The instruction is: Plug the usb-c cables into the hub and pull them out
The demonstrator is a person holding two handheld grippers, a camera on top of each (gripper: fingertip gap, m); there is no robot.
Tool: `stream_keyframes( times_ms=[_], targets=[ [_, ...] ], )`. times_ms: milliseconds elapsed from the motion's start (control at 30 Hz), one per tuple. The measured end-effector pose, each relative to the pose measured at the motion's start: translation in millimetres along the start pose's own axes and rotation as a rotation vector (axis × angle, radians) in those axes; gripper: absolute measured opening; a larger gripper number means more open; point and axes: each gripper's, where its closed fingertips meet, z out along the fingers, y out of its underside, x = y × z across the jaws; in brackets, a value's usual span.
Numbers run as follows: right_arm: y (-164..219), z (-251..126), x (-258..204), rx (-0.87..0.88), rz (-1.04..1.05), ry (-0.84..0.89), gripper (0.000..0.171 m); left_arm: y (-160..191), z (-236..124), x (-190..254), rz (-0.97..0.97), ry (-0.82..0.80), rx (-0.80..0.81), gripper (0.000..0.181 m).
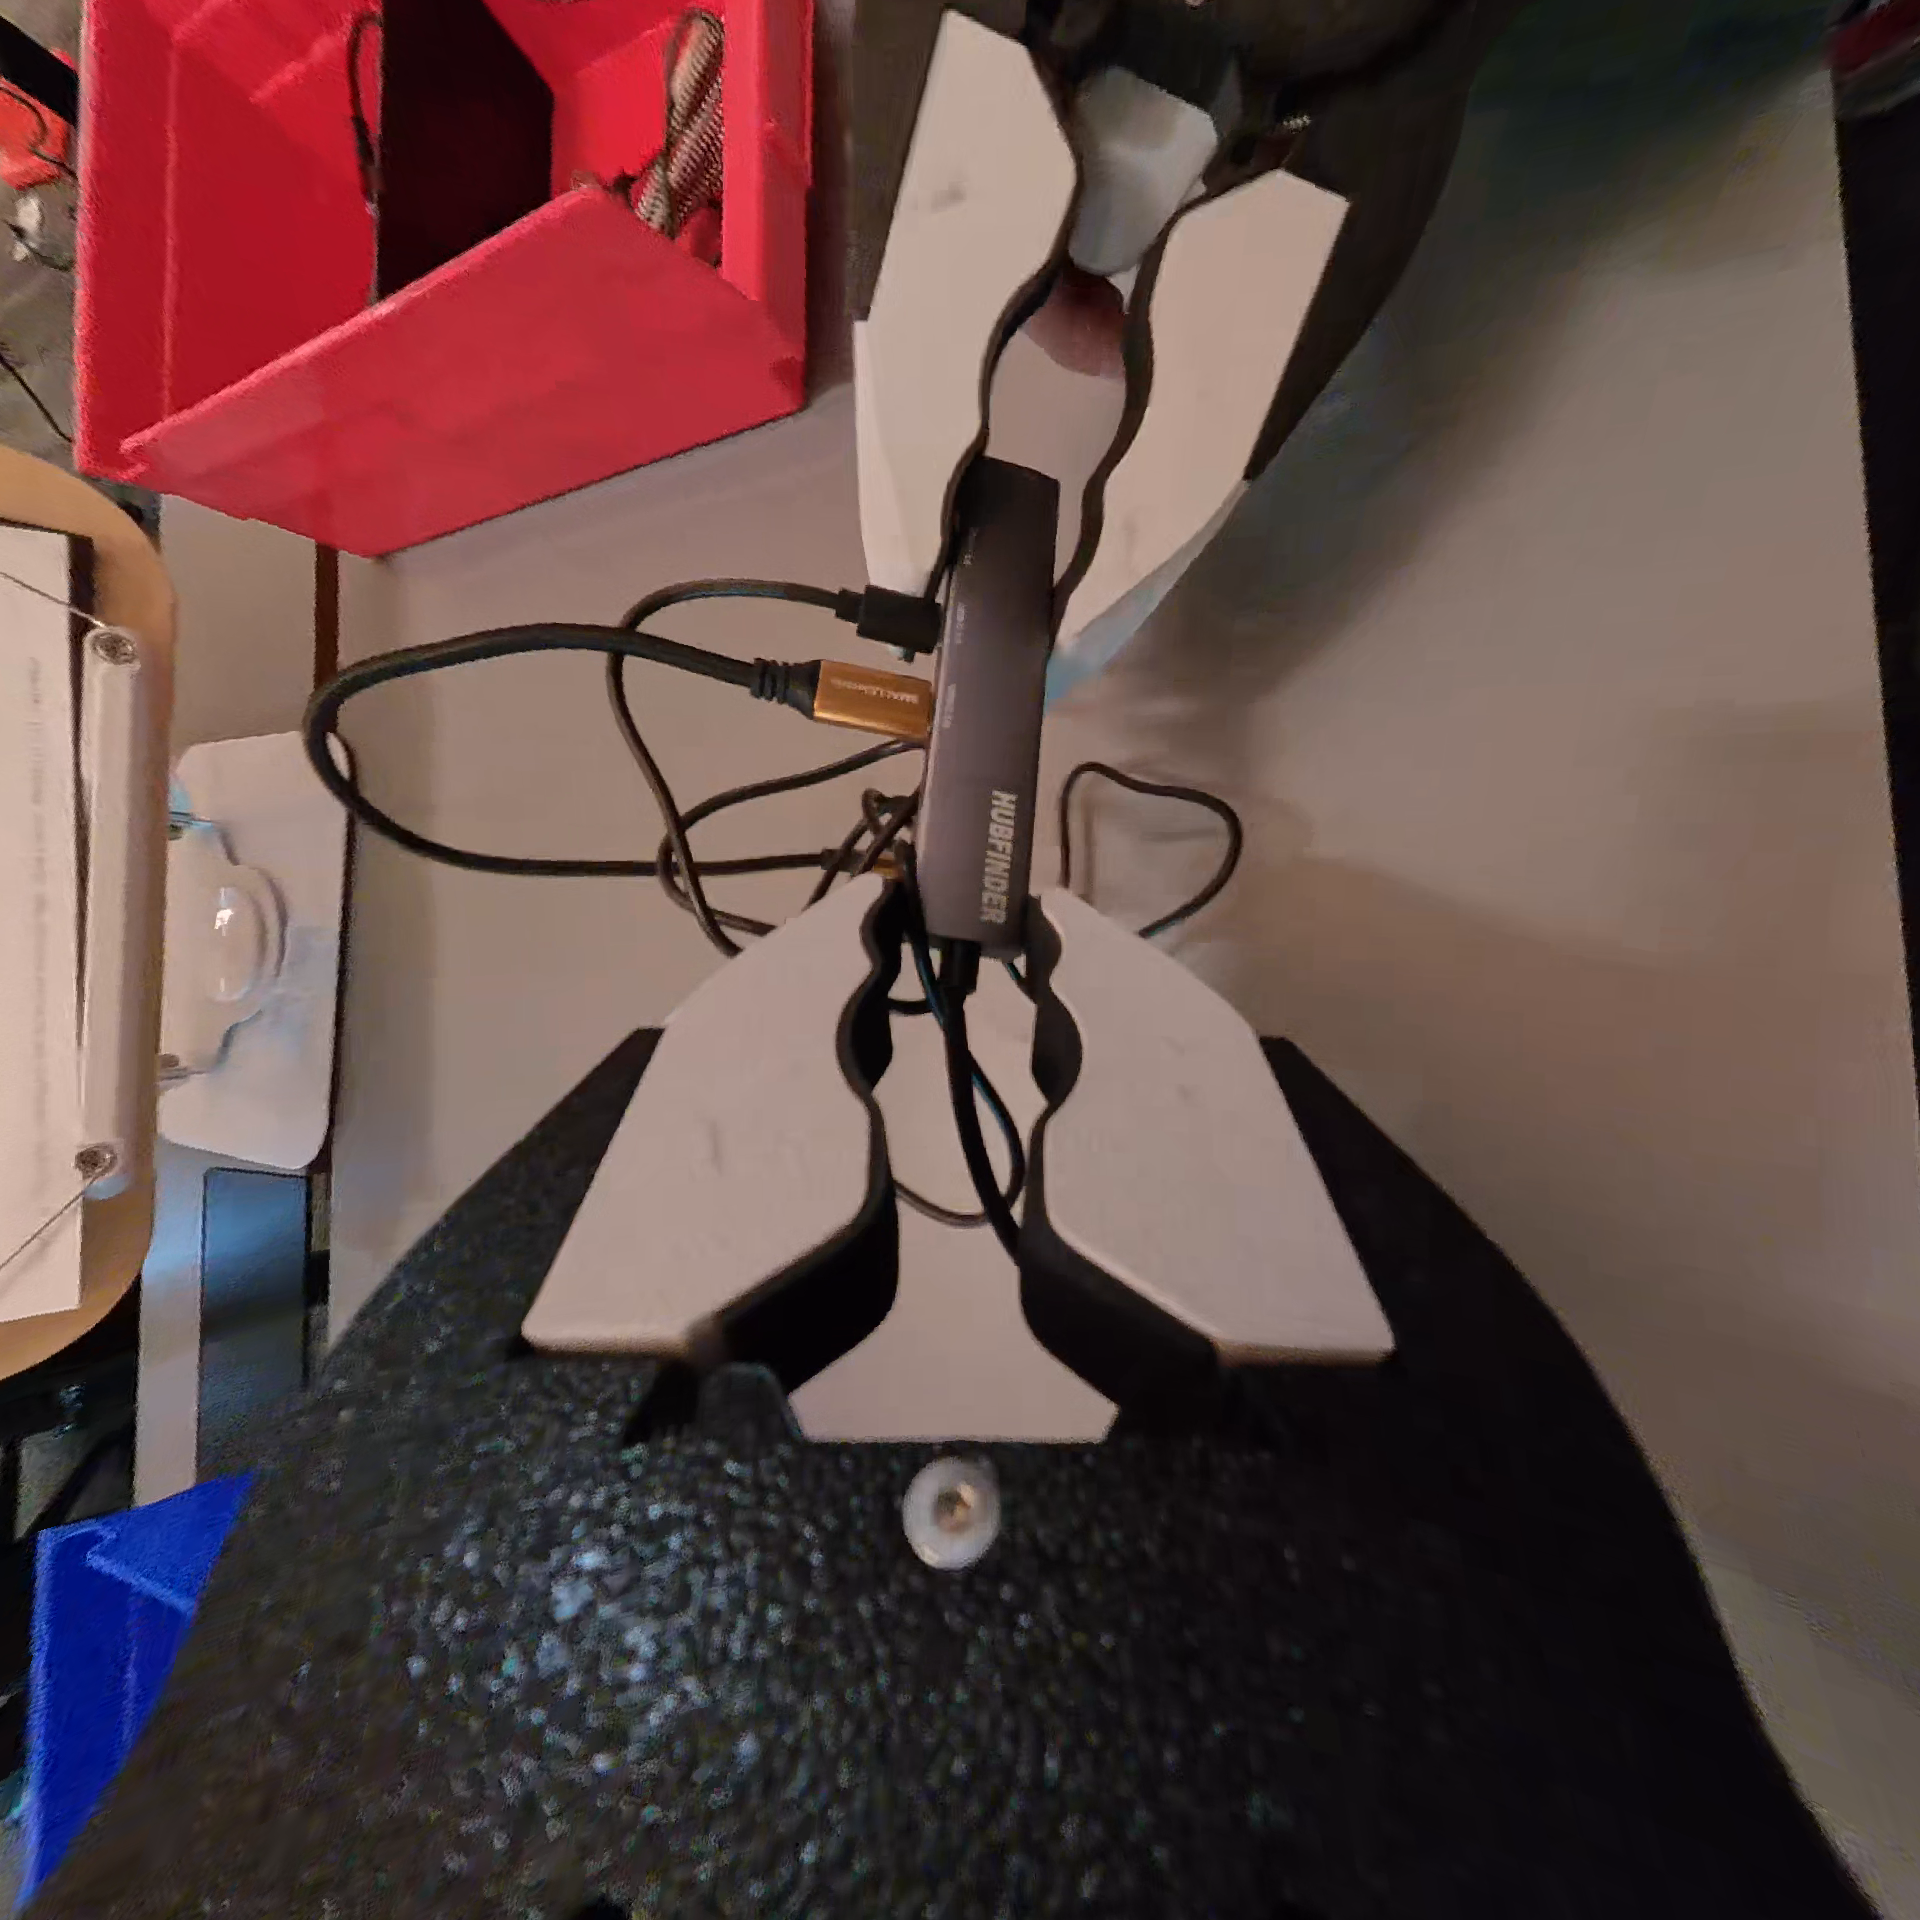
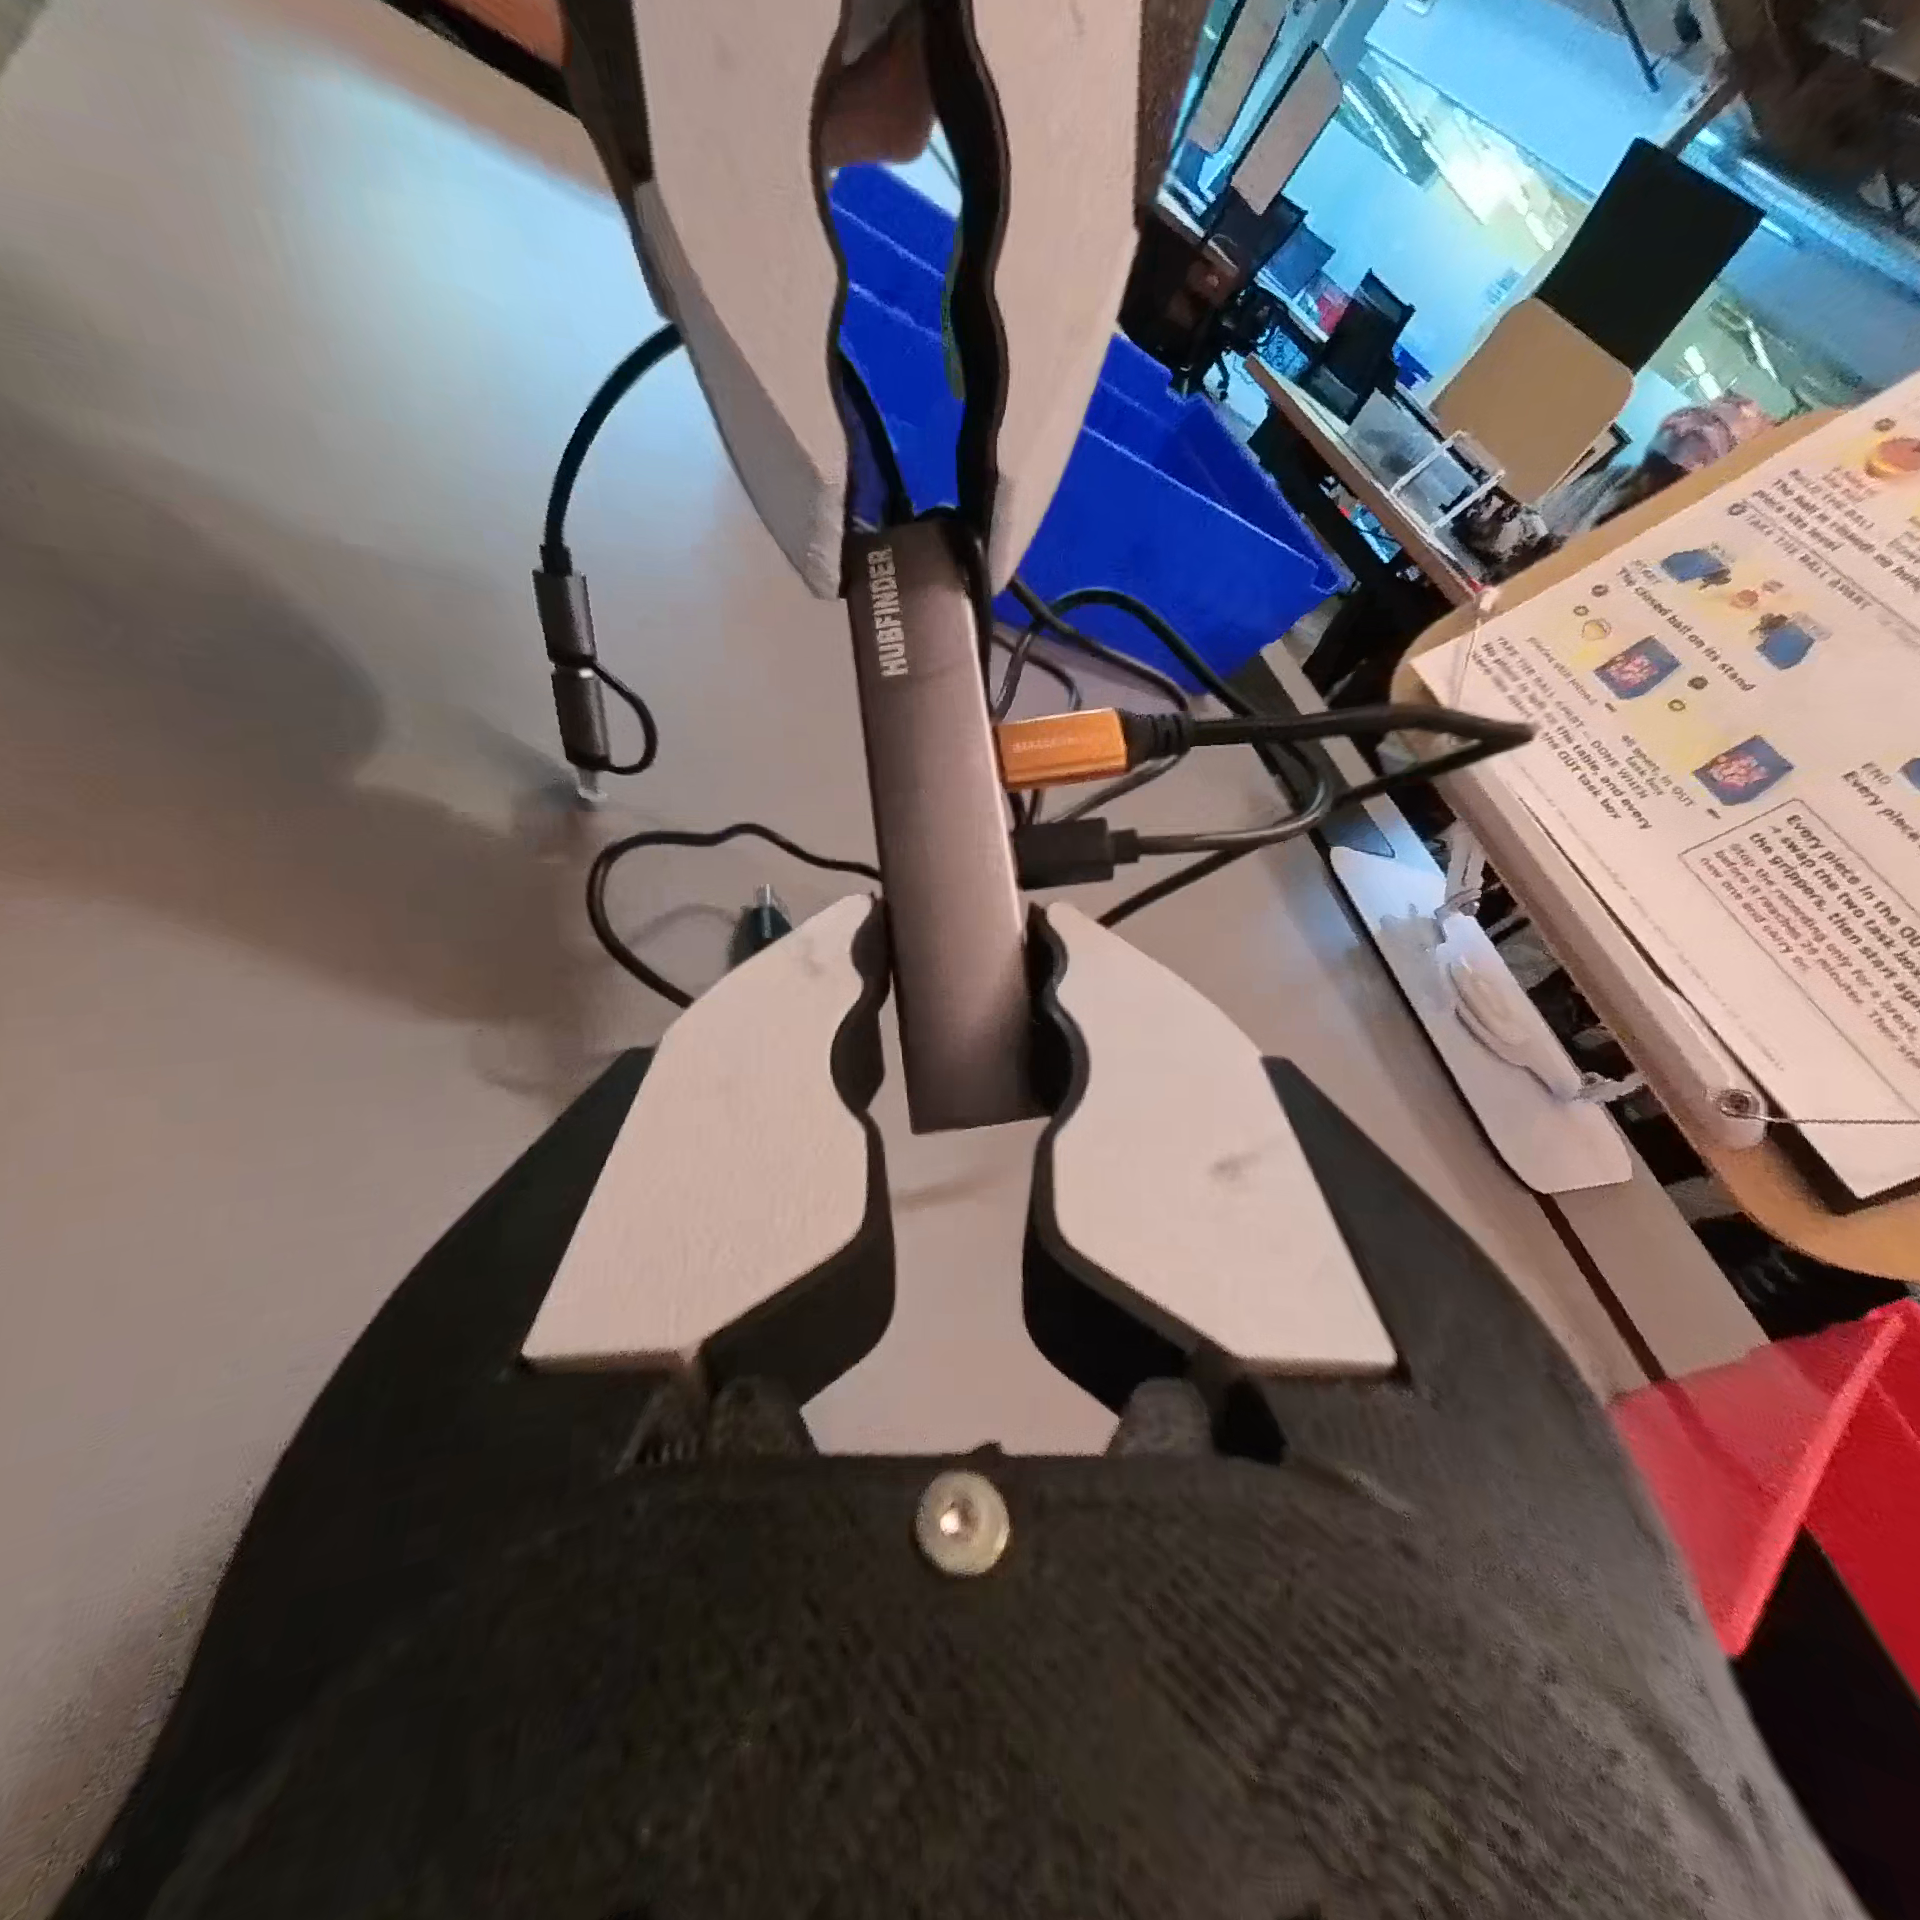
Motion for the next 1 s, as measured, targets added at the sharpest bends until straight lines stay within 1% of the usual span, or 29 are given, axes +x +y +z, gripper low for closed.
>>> stream_keyframes(
  times_ms=[67,133,167,233,300,367,400,433,467,533,600,667,700,733,767,833,867,900,933,1000],
  targets=[
    [-2.5,0.1,4.4,0.012,0.024,0.034,0.024,-2.5,-1.8,-8.9,-0.031,-0.045,0.071,0.023],
    [-3.4,-0.7,9.6,0.037,0.101,0.057,0.024,-3.5,-3.2,-20.2,-0.09,-0.112,0.131,0.024],
    [-2.2,-1.2,13.1,0.045,0.139,0.077,0.024,-3.8,-4.6,-26.9,-0.126,-0.159,0.154,0.026],
    [1.5,-2.3,24.4,0.046,0.192,0.155,0.023,-5.0,-13.4,-42.8,-0.215,-0.307,0.2,0.029],
    [5.0,-4.4,34.7,0.042,0.266,0.235,0.023,-9.4,-30.3,-55.4,-0.384,-0.484,0.297,0.036],
    [6.9,-7.6,46.1,0.03,0.297,0.343,0.024,-13.2,-46.6,-56.2,-0.646,-0.619,0.446,0.037],
    [7.0,-7.8,48.0,0.021,0.306,0.369,0.024,-12.6,-49.3,-52.2,-0.792,-0.65,0.521,0.035],
    [7.0,-7.4,49.0,0.011,0.312,0.395,0.024,-14.1,-46.0,-45.6,-0.932,-0.63,0.602,0.035],
    [5.7,-7.2,48.8,0.008,0.31,0.421,0.024,-17.7,-37.8,-37.8,-1.062,-0.561,0.679,0.035],
    [2.5,-4.9,43.3,-0.009,0.313,0.438,0.024,-22.6,-16.0,-26.7,-1.287,-0.386,0.779,0.035],
    [-6.3,-3.6,37.1,0.004,0.294,0.451,0.024,-17.9,2.3,-25.1,-1.43,-0.271,0.817,0.036],
    [-13.5,0.0,28.7,-0.001,0.257,0.437,0.024,-16.6,9.2,-30.4,-1.533,-0.161,0.909,0.037],
    [-16.6,0.9,25.0,-0.005,0.234,0.436,0.024,-17.2,10.9,-32.7,-1.578,-0.106,0.952,0.036],
    [-18.8,1.4,21.8,-0.007,0.216,0.437,0.024,-20.3,11.8,-33.8,-1.597,-0.049,0.989,0.028],
    [-19.3,2.7,18.9,-0.016,0.21,0.43,0.024,-25.4,11.0,-33.9,-1.59,0.002,1.026,0.014],
    [-16.9,5.0,21.1,-0.02,0.231,0.432,0.024,-27.2,11.6,-35.1,-1.584,0.031,1.046,0.012],
    [-17.6,6.0,20.1,0.001,0.254,0.407,0.023,-27.0,10.1,-36.4,-1.579,0.043,1.058,0.01],
    [-18.4,9.3,15.4,0.016,0.266,0.338,0.024,-24.9,8.5,-38.2,-1.591,0.058,1.066,0.009],
    [-20.2,12.4,9.4,0.028,0.258,0.246,0.028,-21.6,8.0,-39.4,-1.603,0.083,1.057,0.009],
    [-23.7,8.6,3.3,0.05,0.198,0.103,0.033,-15.3,8.2,-38.7,-1.621,0.184,1.002,0.009]
  ],
)
